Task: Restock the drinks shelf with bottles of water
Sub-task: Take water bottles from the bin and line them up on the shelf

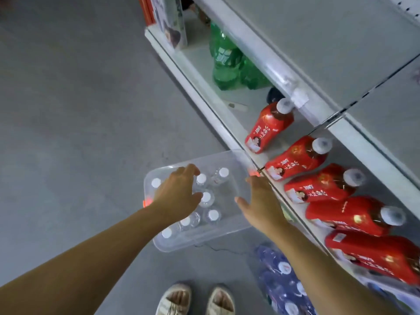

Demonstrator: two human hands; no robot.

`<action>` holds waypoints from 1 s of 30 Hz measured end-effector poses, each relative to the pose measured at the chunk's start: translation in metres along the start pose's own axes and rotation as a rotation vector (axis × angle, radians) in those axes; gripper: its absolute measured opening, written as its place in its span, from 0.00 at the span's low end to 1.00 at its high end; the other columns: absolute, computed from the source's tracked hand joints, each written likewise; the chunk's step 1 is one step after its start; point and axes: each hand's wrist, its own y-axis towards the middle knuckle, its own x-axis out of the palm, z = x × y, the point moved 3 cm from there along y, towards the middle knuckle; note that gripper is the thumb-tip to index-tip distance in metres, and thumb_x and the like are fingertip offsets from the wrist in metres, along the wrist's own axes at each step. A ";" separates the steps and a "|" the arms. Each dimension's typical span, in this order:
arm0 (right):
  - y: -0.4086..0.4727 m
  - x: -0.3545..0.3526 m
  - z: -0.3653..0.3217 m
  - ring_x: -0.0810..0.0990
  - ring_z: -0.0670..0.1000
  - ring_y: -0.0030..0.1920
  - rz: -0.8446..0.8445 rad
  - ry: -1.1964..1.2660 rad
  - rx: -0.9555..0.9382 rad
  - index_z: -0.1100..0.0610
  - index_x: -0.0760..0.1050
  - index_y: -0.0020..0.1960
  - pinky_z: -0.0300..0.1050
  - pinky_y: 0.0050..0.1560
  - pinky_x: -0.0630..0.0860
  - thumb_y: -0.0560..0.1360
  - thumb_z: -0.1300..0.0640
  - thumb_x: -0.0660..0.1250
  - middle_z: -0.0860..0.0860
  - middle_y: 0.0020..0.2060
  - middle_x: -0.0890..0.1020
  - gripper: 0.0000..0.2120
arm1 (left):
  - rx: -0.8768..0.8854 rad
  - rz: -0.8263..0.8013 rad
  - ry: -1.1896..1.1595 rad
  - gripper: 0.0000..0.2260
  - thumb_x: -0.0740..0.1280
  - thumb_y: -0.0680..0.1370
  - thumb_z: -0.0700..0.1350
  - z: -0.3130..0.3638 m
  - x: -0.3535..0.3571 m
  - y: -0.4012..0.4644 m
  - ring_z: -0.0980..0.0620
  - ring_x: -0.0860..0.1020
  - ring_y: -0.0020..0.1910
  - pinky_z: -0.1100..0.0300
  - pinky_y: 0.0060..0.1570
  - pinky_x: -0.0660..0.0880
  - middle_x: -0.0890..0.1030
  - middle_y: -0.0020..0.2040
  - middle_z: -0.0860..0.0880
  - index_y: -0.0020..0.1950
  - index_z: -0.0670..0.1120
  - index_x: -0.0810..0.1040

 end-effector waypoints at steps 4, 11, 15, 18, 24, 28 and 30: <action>0.037 0.051 0.020 0.67 0.56 0.67 0.005 0.056 0.007 0.61 0.64 0.70 0.45 0.63 0.64 0.76 0.52 0.66 0.57 0.65 0.70 0.26 | -0.013 0.012 0.046 0.22 0.69 0.74 0.46 -0.024 0.044 0.036 0.47 0.73 0.62 0.55 0.58 0.71 0.73 0.65 0.47 0.67 0.48 0.66; 0.102 0.122 0.052 0.68 0.57 0.67 0.040 0.194 0.078 0.60 0.61 0.72 0.46 0.63 0.65 0.74 0.50 0.69 0.58 0.67 0.69 0.32 | 0.009 0.064 0.069 0.22 0.68 0.76 0.49 -0.054 0.092 0.079 0.45 0.70 0.63 0.52 0.61 0.68 0.72 0.66 0.46 0.67 0.47 0.66; 0.133 0.151 0.057 0.71 0.54 0.63 0.075 0.318 0.081 0.57 0.66 0.68 0.43 0.59 0.66 0.72 0.50 0.72 0.55 0.62 0.73 0.29 | 0.043 0.112 0.064 0.22 0.67 0.76 0.49 -0.065 0.107 0.094 0.47 0.70 0.64 0.55 0.61 0.67 0.72 0.67 0.47 0.68 0.47 0.65; 0.150 0.167 0.062 0.75 0.55 0.58 0.127 0.444 0.100 0.58 0.70 0.63 0.47 0.58 0.71 0.70 0.50 0.73 0.55 0.56 0.77 0.26 | 0.090 0.136 0.073 0.23 0.67 0.76 0.49 -0.070 0.113 0.103 0.47 0.70 0.63 0.56 0.60 0.67 0.72 0.67 0.47 0.68 0.47 0.65; 0.157 0.171 0.067 0.77 0.50 0.53 0.197 0.634 0.102 0.55 0.73 0.57 0.40 0.53 0.70 0.72 0.55 0.72 0.50 0.50 0.80 0.15 | 0.151 0.172 0.087 0.22 0.67 0.76 0.49 -0.074 0.117 0.111 0.48 0.71 0.62 0.56 0.59 0.68 0.73 0.66 0.48 0.67 0.47 0.65; 0.151 0.149 0.068 0.76 0.49 0.49 0.274 0.636 0.080 0.59 0.74 0.54 0.36 0.48 0.68 0.74 0.57 0.69 0.51 0.47 0.79 0.11 | 0.166 0.169 0.097 0.21 0.66 0.77 0.48 -0.071 0.109 0.105 0.49 0.71 0.63 0.56 0.60 0.68 0.72 0.67 0.49 0.67 0.47 0.65; 0.144 0.133 0.069 0.77 0.52 0.51 0.285 0.663 0.090 0.58 0.74 0.55 0.42 0.51 0.72 0.74 0.56 0.70 0.51 0.48 0.80 0.12 | 0.167 0.166 0.103 0.20 0.66 0.77 0.45 -0.065 0.101 0.097 0.48 0.70 0.64 0.56 0.61 0.68 0.72 0.68 0.48 0.68 0.47 0.65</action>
